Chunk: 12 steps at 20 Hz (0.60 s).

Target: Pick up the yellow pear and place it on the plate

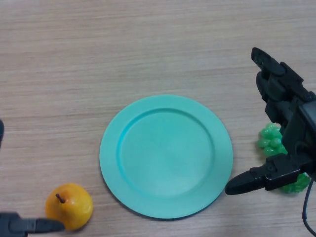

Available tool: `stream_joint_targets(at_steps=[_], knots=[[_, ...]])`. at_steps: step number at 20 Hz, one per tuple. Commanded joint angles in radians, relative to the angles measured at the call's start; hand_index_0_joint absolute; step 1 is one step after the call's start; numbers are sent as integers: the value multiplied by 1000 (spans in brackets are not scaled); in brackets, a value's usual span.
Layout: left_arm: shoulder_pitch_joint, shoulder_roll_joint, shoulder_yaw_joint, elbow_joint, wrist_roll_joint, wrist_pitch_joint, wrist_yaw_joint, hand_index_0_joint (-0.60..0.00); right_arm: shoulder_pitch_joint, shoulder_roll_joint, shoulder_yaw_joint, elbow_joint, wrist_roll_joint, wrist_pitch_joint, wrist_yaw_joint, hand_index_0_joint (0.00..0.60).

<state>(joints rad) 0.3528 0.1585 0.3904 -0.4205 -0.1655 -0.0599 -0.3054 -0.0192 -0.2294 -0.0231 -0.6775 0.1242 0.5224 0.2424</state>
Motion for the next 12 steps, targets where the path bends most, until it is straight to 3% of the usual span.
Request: stream_joint_targets(at_steps=[1, 7, 12], knots=[[-3, 32, 64, 54, 38, -242, -45, 0, -37, -22, -30, -34, -8, -156, 9, 0], [-35, 31, 41, 329, 66, -346, -76, 0, -34, -21, -30, -31, -15, -161, -2, 0], [-110, 45, -50, 493, 68, -499, 19, 0, -23, -19, -34, -38, -14, -170, 0, 0]])
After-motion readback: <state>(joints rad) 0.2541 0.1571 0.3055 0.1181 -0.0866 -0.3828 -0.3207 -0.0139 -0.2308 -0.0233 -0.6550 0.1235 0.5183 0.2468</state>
